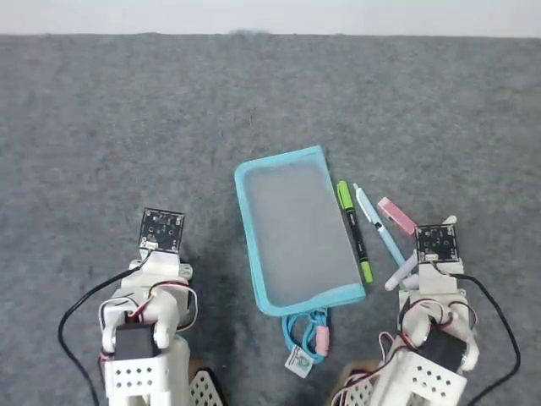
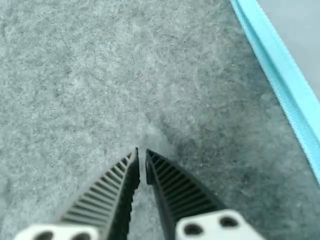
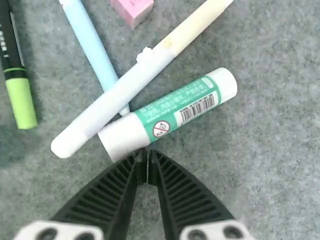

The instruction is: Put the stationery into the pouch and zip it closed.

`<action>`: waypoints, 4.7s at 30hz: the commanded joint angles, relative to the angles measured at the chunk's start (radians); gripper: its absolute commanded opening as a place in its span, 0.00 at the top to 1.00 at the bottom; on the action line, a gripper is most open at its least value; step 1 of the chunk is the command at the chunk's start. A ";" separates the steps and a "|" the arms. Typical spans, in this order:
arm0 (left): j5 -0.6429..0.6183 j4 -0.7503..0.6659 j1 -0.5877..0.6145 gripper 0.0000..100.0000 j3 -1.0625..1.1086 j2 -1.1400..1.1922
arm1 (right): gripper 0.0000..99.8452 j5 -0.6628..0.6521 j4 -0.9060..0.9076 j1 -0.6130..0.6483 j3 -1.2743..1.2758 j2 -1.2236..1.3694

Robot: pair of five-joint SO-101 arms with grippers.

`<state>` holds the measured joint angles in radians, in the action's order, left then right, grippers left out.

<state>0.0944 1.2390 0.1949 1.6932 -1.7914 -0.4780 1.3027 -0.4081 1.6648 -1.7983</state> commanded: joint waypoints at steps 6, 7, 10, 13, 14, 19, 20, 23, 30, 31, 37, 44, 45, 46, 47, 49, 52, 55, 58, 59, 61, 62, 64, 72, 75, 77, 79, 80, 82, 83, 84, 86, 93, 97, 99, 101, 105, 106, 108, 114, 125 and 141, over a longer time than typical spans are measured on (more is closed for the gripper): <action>0.012 0.005 0.006 0.98 -0.005 0.005 | 0.99 -0.006 -0.012 0.232 0.018 -0.015; 0.012 0.005 0.006 0.98 -0.005 0.005 | 0.99 -0.008 0.015 0.263 0.018 -0.015; 0.012 0.005 0.006 0.98 -0.005 0.005 | 0.99 -0.009 0.016 0.332 0.018 -0.015; 0.012 0.005 0.006 0.98 -0.005 0.005 | 0.99 -0.005 0.015 0.386 0.018 -0.015; 0.012 0.005 0.006 0.98 -0.005 0.005 | 0.99 -0.005 0.015 0.401 0.018 -0.015; 0.012 0.005 0.006 0.98 -0.005 0.005 | 0.99 -0.011 0.005 0.507 0.018 -0.015; 0.012 0.005 0.006 0.98 -0.005 0.005 | 0.99 -0.012 0.008 0.532 0.018 -0.015; 0.012 0.005 0.006 0.98 -0.005 0.005 | 0.99 -0.014 0.005 0.532 0.017 -0.015; 0.012 0.005 0.006 0.98 -0.005 0.005 | 0.99 -0.273 -0.002 0.344 -0.137 -0.015; 0.012 0.005 0.006 0.98 -0.005 0.005 | 0.99 -0.301 -0.002 0.303 -0.180 -0.008; 0.012 0.005 0.006 0.98 -0.005 0.005 | 0.95 -0.238 -0.025 0.240 -0.341 0.064; 0.012 0.005 0.006 0.98 -0.005 0.005 | 0.91 -0.236 -0.153 0.248 -0.571 0.624; 0.012 0.005 0.006 0.98 -0.005 0.005 | 0.91 -0.236 -0.157 0.259 -0.626 0.722; 0.012 0.005 0.006 0.98 -0.005 0.005 | 0.91 -0.244 -0.157 0.266 -0.683 0.820; 0.012 0.005 0.006 0.98 -0.005 0.005 | 0.91 -0.272 -0.150 0.275 -0.738 0.917; 0.012 0.005 0.006 0.98 -0.005 0.005 | 0.91 -0.334 -0.127 0.295 -0.842 1.093; 0.012 0.005 0.006 0.98 -0.005 0.005 | 0.91 -0.431 -0.079 0.303 -0.980 1.305; 0.012 0.005 0.006 0.98 -0.005 0.005 | 0.91 -0.585 -0.035 0.303 -1.062 1.445; 0.012 0.005 0.006 0.98 -0.005 0.005 | 0.86 -0.755 0.004 0.298 -1.082 1.512; 0.012 0.005 0.006 0.98 -0.005 0.005 | 0.82 -0.801 0.007 0.297 -1.082 1.520; 0.012 0.005 0.006 0.98 -0.005 0.005 | 0.77 -0.881 0.013 0.295 -1.080 1.524; 0.012 0.005 0.006 0.98 -0.005 0.005 | 0.76 -0.916 0.015 0.297 -1.079 1.527; 0.012 0.005 0.006 0.98 -0.005 0.005 | 0.75 -0.980 -0.001 0.303 -1.060 1.534; 0.012 0.005 0.006 0.98 -0.005 0.005 | 0.75 -1.100 -0.171 0.352 -0.908 1.532; 0.012 0.005 0.006 0.98 -0.005 0.005 | 0.75 -1.039 -0.143 0.331 -0.891 1.511; 0.012 0.005 0.006 0.98 -0.005 0.005 | 0.75 -1.002 -0.105 0.288 -0.885 1.477; 0.012 0.005 0.006 0.98 -0.005 0.005 | 0.75 -1.002 -0.074 0.239 -0.879 1.431; 0.012 0.005 0.006 0.98 -0.005 0.005 | 0.75 -1.002 -0.071 0.213 -0.872 1.406; 0.012 0.005 0.006 0.98 -0.005 0.005 | 0.75 -1.002 -0.070 0.171 -0.856 1.354; 0.012 0.005 0.006 0.98 -0.005 0.005 | 0.75 -1.002 -0.064 0.156 -0.842 1.326; 0.012 0.005 0.006 0.98 -0.005 0.005 | 0.75 -1.002 -0.064 0.142 -0.822 1.303; 0.012 0.005 0.006 0.98 -0.005 0.005 | 0.75 -1.003 -0.076 0.133 -0.763 1.279; 0.012 0.005 0.006 0.98 -0.005 0.005 | 0.75 -0.948 -0.259 0.128 -0.614 1.337; 0.012 0.005 0.006 0.98 -0.005 0.005 | 0.80 -0.899 -0.341 0.125 -0.615 1.440; 0.012 0.005 0.006 0.98 -0.005 0.005 | 0.84 -0.876 -0.380 0.125 -0.618 1.491; 0.012 0.005 0.006 0.98 -0.005 0.005 | 0.87 -0.838 -0.377 0.113 -0.651 1.521; 0.012 0.005 0.006 0.98 -0.005 0.005 | 0.91 -0.750 -0.369 0.041 -0.740 1.572; 0.012 0.005 0.006 0.98 -0.005 0.005 | 0.93 -0.729 -0.371 0.013 -0.761 1.583; 0.012 0.005 0.006 0.98 -0.005 0.005 | 0.97 -0.698 -0.371 -0.059 -0.806 1.601; 0.012 0.005 0.006 0.98 -0.005 0.005 | 0.99 -0.678 -0.363 -0.275 -0.948 1.681; 0.012 0.005 0.006 0.98 -0.005 0.005 | 0.99 -0.503 -0.328 -0.440 -1.421 1.983; 0.012 0.005 0.006 0.98 -0.005 0.005 | 0.96 -0.408 0.048 -0.438 -2.180 2.506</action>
<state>0.0944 1.2390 0.1949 1.6932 -1.7914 -0.8984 1.3103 -0.8393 -0.4158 0.7181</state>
